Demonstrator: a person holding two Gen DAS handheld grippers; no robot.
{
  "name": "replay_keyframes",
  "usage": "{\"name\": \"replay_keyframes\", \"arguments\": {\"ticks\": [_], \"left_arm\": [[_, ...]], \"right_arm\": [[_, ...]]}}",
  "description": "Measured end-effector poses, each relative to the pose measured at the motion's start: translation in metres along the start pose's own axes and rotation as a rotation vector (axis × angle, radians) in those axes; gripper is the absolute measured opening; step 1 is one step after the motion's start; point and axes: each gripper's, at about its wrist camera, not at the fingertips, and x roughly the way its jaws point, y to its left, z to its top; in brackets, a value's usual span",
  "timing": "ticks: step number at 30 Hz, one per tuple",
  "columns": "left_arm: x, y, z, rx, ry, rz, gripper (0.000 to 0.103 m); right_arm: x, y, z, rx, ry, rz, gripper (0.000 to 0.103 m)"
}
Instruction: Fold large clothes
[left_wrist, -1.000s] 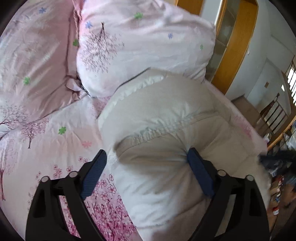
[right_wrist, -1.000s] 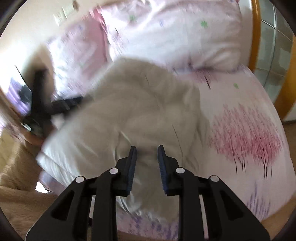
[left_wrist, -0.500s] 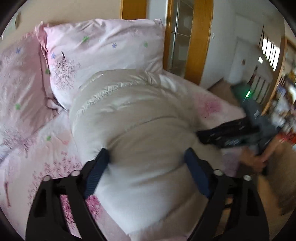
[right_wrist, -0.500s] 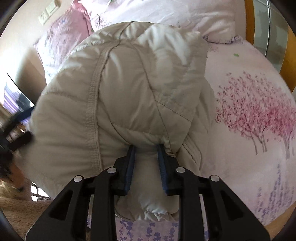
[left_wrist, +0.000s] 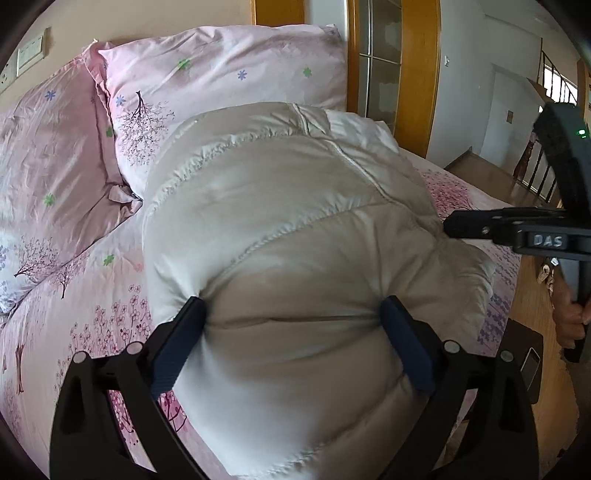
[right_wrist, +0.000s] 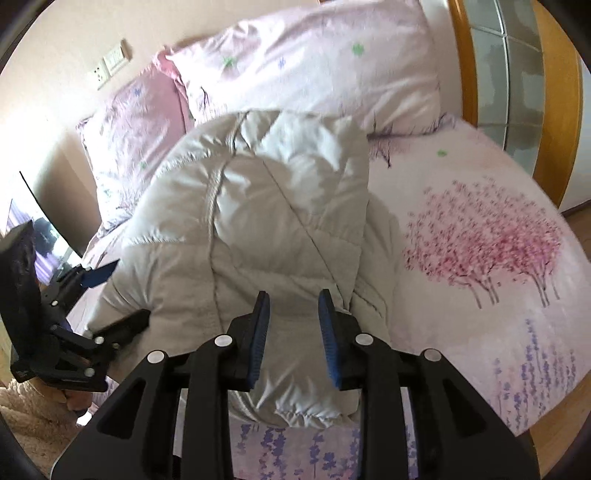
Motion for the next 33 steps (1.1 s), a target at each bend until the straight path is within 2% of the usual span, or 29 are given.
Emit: {"name": "replay_keyframes", "arguments": {"ticks": [5,7,9,13,17,18,19,22,23,26,27,28,29,31,33], "left_arm": [[-0.001,-0.001,-0.002,-0.003,-0.006,0.003,0.096],[0.000,-0.002,-0.003,-0.001,-0.010,0.004,0.096],[0.000,-0.005,-0.005,0.009,-0.015,0.006,0.097],[0.001,-0.014,-0.007,0.031,-0.030,0.032,0.098],[-0.006,-0.014,-0.009,0.023,-0.045,0.032,0.098],[-0.007,-0.013,-0.009,0.019,-0.043,0.033,0.098],[-0.006,-0.010,-0.009,0.012,-0.041,0.025,0.097],[-0.005,-0.009,-0.008,0.001,-0.038,0.017,0.098],[-0.004,-0.010,-0.008,0.002,-0.038,0.020,0.098],[-0.002,-0.013,-0.009,0.005,-0.042,0.032,0.098],[-0.002,-0.014,-0.010,0.004,-0.045,0.032,0.098],[-0.002,-0.014,-0.010,0.005,-0.050,0.030,0.098],[-0.003,-0.016,-0.010,0.013,-0.056,0.029,0.098],[-0.007,-0.016,-0.008,0.006,-0.069,0.020,0.098],[-0.016,-0.010,-0.004,-0.026,-0.088,-0.027,0.098]], "right_arm": [[0.001,0.008,-0.009,-0.033,0.005,-0.046,0.030],[0.014,0.004,-0.017,-0.046,0.032,-0.111,0.036],[0.022,-0.001,-0.025,-0.043,0.048,-0.153,0.046],[0.041,-0.026,-0.035,0.067,0.054,-0.057,0.050],[0.038,-0.023,-0.029,0.052,0.067,-0.068,0.050],[0.032,-0.022,-0.022,0.051,0.068,-0.067,0.045],[0.025,-0.021,-0.014,0.054,0.048,-0.059,0.040],[-0.006,-0.016,0.019,0.067,-0.085,0.024,0.040],[-0.007,-0.011,0.032,0.049,-0.092,0.033,0.040],[0.015,0.007,0.053,-0.046,-0.021,-0.021,0.039],[0.026,0.013,0.054,-0.067,0.017,-0.044,0.038],[0.045,0.015,0.055,-0.082,0.096,-0.089,0.038],[0.058,0.012,0.054,-0.074,0.149,-0.098,0.037],[0.072,0.002,0.053,-0.043,0.197,-0.085,0.037],[0.083,-0.005,0.050,-0.029,0.231,-0.086,0.037]]}}
